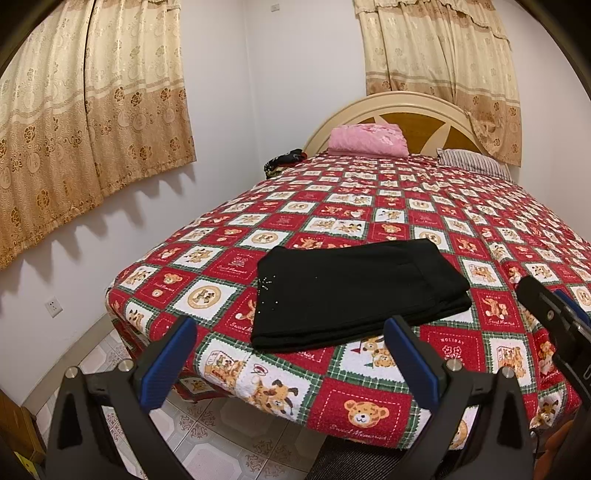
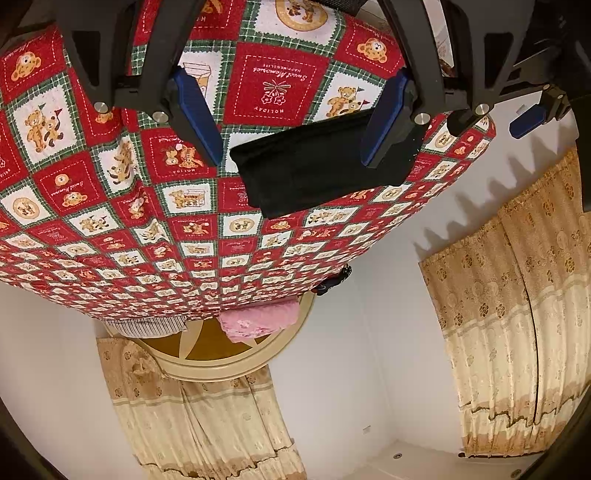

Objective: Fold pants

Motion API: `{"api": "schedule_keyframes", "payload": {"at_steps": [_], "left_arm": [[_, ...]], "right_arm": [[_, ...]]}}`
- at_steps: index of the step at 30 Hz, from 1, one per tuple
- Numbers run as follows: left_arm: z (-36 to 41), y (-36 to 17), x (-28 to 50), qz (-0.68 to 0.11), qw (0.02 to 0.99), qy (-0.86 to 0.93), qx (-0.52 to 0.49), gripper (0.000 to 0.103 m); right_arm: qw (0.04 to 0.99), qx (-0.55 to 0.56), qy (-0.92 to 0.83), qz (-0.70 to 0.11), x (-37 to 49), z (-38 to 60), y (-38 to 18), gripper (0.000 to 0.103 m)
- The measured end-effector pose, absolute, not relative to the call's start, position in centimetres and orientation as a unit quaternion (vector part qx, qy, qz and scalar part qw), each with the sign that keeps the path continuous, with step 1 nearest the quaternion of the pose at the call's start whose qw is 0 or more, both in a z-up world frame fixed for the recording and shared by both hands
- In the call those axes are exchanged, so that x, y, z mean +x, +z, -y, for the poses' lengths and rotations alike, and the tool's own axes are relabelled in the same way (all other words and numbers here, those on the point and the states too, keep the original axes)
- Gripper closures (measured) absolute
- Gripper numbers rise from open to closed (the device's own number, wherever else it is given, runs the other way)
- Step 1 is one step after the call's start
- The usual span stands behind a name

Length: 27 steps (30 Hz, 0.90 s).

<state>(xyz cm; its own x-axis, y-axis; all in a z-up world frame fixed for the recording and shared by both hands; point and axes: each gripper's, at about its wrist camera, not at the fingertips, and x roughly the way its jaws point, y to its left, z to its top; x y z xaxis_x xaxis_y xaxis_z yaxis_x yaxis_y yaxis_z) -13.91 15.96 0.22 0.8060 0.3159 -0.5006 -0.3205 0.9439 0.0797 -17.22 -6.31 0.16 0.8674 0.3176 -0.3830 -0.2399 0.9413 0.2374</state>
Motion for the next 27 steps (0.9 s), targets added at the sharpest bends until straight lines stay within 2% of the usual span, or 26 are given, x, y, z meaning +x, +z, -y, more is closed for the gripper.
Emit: {"api": "schedule_keyframes", "payload": {"at_steps": [27], "left_arm": [[-16.02, 0.07, -13.97, -0.262, 0.950, 0.172, -0.006, 0.000]], "right_arm": [[0.962, 0.091, 0.144, -0.211, -17.24, 6.17, 0.36, 0.025]]}}
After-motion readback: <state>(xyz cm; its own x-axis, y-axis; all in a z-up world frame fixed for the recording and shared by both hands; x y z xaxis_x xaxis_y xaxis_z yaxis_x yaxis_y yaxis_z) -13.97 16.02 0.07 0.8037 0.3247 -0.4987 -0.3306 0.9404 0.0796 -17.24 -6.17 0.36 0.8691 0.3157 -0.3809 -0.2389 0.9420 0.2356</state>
